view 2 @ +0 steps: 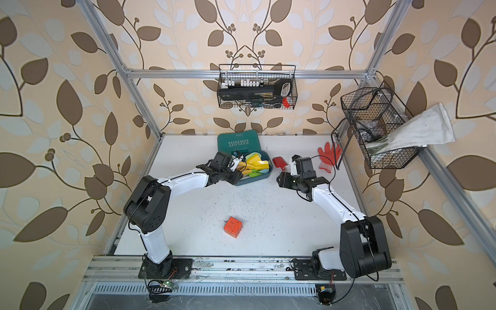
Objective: Take the shovel out of the storage box
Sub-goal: Pick up the shovel from the storage box.
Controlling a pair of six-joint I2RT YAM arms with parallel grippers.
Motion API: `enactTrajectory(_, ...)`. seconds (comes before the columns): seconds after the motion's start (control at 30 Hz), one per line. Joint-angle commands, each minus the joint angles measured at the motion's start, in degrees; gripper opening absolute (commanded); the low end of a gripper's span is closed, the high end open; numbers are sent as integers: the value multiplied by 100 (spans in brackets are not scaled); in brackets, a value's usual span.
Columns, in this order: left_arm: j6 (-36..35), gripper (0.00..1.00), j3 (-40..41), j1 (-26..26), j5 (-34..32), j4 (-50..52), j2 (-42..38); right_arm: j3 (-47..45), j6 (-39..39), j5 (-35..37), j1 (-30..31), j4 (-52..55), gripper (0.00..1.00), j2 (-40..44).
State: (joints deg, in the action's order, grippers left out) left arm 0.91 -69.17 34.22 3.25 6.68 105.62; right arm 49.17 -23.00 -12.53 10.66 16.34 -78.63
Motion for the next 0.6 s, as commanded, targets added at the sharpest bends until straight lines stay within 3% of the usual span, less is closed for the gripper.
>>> enactTrajectory(0.0,-92,53,-281,6,125,158,52,-100,-70,-192,-63,-91,64,-73)
enactTrajectory(0.2,-91,41,-333,-16,308,158,140,-149,-119,-372,-159,-175,64,-107)
enactTrajectory(0.37,-38,37,-308,-38,505,109,131,-141,-133,-486,-200,-192,64,-159)
enactTrajectory(0.57,-18,11,-421,-73,748,220,190,-173,-156,-565,-266,-235,64,-165)
